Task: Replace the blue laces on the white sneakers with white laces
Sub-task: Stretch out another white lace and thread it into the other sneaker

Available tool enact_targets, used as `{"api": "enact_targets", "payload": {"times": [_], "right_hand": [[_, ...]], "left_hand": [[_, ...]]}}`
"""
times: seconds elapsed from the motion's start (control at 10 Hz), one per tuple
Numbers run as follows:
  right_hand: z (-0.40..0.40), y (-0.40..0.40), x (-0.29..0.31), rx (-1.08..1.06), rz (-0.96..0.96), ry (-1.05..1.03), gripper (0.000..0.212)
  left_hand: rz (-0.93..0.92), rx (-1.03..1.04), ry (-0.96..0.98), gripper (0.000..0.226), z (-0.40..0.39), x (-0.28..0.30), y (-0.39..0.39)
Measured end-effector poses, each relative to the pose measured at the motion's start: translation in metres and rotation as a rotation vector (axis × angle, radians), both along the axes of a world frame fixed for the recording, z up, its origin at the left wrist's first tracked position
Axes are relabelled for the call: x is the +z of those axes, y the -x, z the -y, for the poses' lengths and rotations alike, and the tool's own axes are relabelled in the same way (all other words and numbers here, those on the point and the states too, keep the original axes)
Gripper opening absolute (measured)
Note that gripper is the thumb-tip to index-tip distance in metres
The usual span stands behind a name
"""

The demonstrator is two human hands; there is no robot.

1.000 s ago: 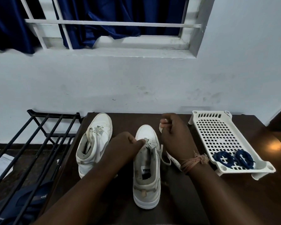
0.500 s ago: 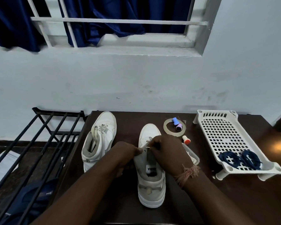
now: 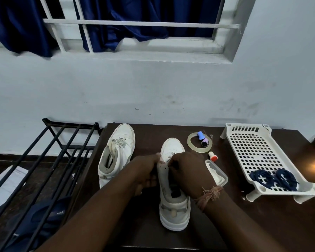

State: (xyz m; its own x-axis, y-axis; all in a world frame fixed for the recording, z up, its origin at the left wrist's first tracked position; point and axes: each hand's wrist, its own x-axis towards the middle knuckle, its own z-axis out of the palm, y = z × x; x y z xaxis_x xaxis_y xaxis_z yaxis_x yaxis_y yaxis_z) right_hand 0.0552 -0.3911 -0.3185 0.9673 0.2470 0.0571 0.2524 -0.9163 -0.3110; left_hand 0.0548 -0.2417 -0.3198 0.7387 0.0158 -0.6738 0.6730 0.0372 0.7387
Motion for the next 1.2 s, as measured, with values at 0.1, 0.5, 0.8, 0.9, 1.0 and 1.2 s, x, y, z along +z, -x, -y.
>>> {"api": "enact_targets", "payload": {"times": [0.1,0.5,0.8,0.9,1.0,1.2], "right_hand": [[0.000,0.002,0.005,-0.062,-0.035,-0.188,0.013],[0.006,0.021,0.006,-0.289,-0.143,-0.279,0.031],[0.002,0.011,0.001,-0.339,-0.244,-0.343,0.034],[0.003,0.009,-0.003,-0.352,-0.254,-0.362,0.032],[0.004,0.008,-0.004,-0.357,-0.256,-0.362,0.030],[0.004,0.004,-0.011,-0.355,-0.255,-0.350,0.035]], "left_hand": [[-0.055,-0.038,0.056,0.025,-0.001,0.002,0.002],[0.199,0.106,-0.229,0.018,0.009,0.014,-0.014],[0.193,0.181,-0.086,0.022,-0.022,0.018,-0.021],[0.117,-0.265,-0.445,0.034,-0.021,0.013,-0.016],[0.097,-0.414,-0.493,0.040,-0.024,0.014,-0.014],[0.270,0.053,0.137,0.051,-0.028,0.020,-0.026]]}}
